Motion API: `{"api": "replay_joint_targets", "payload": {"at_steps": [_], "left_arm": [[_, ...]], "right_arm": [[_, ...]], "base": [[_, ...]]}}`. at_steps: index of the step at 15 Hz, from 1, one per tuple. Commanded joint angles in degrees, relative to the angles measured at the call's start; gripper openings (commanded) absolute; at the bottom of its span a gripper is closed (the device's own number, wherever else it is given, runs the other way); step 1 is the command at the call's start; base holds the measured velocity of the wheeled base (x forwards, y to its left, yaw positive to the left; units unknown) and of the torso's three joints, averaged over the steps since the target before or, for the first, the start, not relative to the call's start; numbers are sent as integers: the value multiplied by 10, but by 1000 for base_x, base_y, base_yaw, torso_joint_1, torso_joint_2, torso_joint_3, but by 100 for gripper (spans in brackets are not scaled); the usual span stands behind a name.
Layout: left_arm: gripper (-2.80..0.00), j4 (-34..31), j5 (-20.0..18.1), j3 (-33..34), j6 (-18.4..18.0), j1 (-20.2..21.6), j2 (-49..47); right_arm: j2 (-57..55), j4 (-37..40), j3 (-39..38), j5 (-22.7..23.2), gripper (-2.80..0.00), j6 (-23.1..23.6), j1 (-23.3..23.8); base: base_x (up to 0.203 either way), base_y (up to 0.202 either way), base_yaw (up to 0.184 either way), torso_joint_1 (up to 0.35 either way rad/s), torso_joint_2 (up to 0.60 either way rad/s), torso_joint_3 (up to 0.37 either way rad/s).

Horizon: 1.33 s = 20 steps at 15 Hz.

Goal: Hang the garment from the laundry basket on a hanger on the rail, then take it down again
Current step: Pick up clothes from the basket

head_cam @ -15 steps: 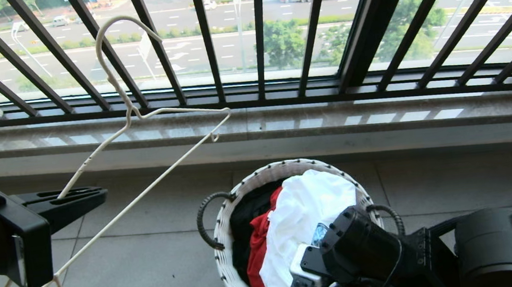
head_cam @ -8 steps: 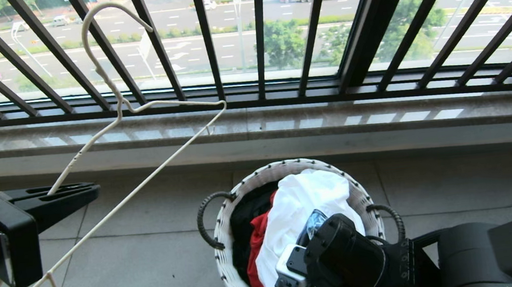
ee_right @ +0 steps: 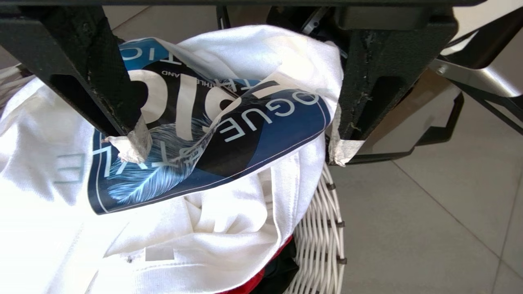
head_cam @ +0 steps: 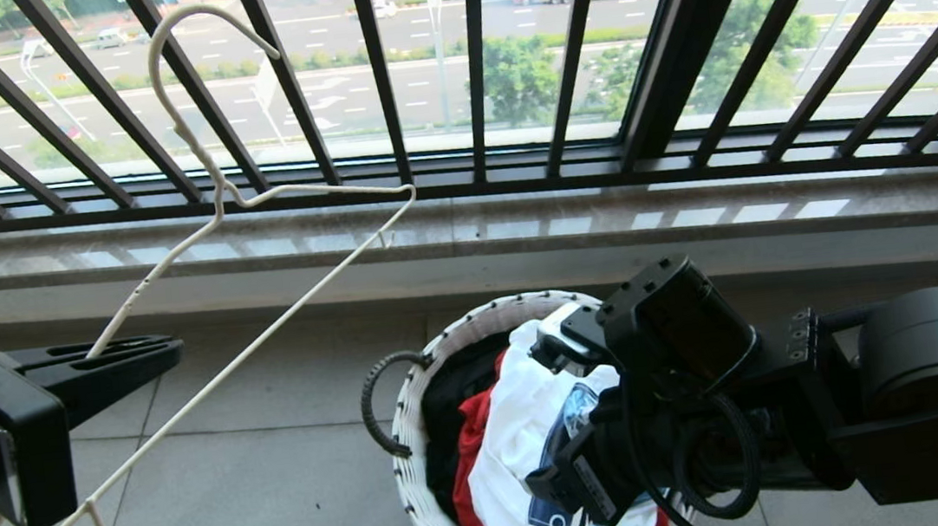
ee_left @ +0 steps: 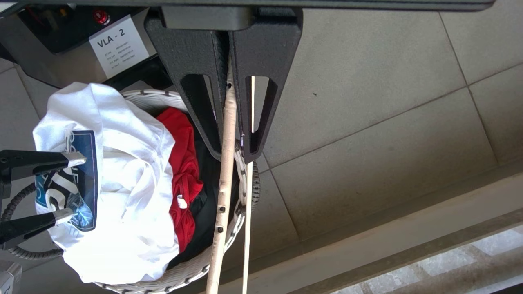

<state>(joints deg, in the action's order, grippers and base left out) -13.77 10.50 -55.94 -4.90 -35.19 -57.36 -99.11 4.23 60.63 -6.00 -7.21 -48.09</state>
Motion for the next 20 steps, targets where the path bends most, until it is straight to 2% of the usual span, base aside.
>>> {"api": "replay_joint_targets", "payload": {"at_steps": [1, 3, 8, 10, 13, 14, 16, 17, 18, 20], "left_arm": [[-280, -1, 1, 0, 0, 0, -3], [-280, -1, 0, 2, 0, 0, -9], [-280, 0, -1, 0, 1, 0, -20], [-280, 1, -1, 0, 1, 0, -21], [-280, 1, -1, 0, 1, 0, -19], [-280, 1, -1, 0, 1, 0, -19], [-280, -1, 0, 0, 1, 0, -11], [-280, -1, 0, 0, 1, 0, -8], [-280, -1, 0, 0, 1, 0, -10], [-280, -1, 0, 7, 1, 0, -21]], "right_arm": [[-1, 1, 15, -4, -280, 0, 19], [3, 3, 26, -9, -280, -1, 30], [-23, -1, 50, -54, -280, -8, 50], [-49, -18, 67, -78, -280, -29, 49], [-81, -37, 88, -150, -280, -41, 42], [-86, -38, 90, -176, 0, -42, 38], [-86, -38, 83, -221, 0, -44, 37], [-91, -39, 88, -225, 0, -48, 37], [-105, -38, 103, -230, 0, -47, 34], [-138, -36, 141, -271, 0, -36, 33]], "base": [[0, 0, 0, 0, 0, 0], [0, 0, 0, 0, 0, 0], [0, 0, 0, 0, 0, 0], [0, 0, 0, 0, 0, 0], [0, 0, 0, 0, 0, 0], [0, 0, 0, 0, 0, 0], [0, 0, 0, 0, 0, 0], [0, 0, 0, 0, 0, 0], [0, 0, 0, 0, 0, 0], [0, 0, 0, 0, 0, 0]]}}
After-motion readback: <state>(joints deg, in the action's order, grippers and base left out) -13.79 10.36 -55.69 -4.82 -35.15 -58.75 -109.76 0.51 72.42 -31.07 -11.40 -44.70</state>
